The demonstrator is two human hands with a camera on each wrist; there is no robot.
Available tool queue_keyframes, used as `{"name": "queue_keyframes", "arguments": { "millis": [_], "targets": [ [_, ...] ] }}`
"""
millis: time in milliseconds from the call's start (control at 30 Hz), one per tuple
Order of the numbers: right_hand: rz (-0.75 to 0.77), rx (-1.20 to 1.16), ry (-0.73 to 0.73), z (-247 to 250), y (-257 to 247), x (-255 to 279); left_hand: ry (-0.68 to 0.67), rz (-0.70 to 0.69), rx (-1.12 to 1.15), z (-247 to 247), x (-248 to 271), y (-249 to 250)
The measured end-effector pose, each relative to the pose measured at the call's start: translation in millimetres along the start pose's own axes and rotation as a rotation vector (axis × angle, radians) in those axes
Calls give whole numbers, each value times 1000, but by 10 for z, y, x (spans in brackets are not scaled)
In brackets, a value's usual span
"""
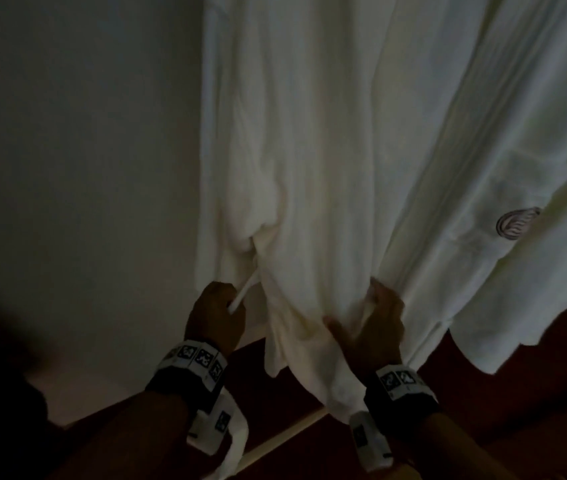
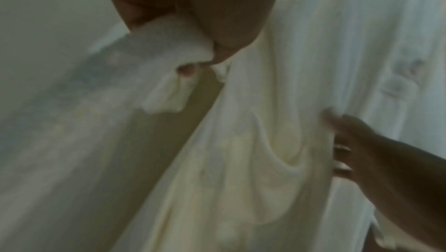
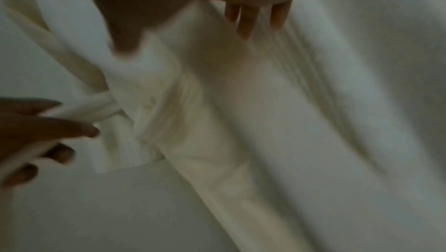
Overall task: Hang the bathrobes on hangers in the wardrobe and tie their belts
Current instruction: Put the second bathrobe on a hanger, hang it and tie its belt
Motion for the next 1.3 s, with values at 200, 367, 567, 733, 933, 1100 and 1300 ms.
{"name": "queue_keyframes", "arguments": {
  "millis": [200, 367, 567, 733, 933, 1100, 1300],
  "targets": [
    [-307, 15, 364, 389, 463, -184, -59, 345, 70, 131, -38, -232],
    [-328, -250, 134, 559, 675, -406, 32, 240, -98, 201, -11, -184],
    [-48, 46, -149, 630, 210, -408, 95, 175, 117, 15, 85, 345],
    [272, -10, -117, 581, -319, -273, -161, -23, 353, -333, 392, 711],
    [399, -179, -419, 786, -754, -337, -337, -62, 133, -780, 332, 855],
    [24, -202, -303, 946, -194, -649, -327, 82, 283, -647, 120, 866],
    [-232, 170, -548, 421, 481, -527, -412, 83, 322, -625, 176, 822]
  ]
}}
Point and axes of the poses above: each hand's wrist, its own x-axis away from the middle knuckle, its own z-axis out of the back of the hand, y = z × x, the point moved 2 cm from there along -x, towards the middle knuckle, and after that the axes turned 9 degrees about x, right-handed, at the moved point
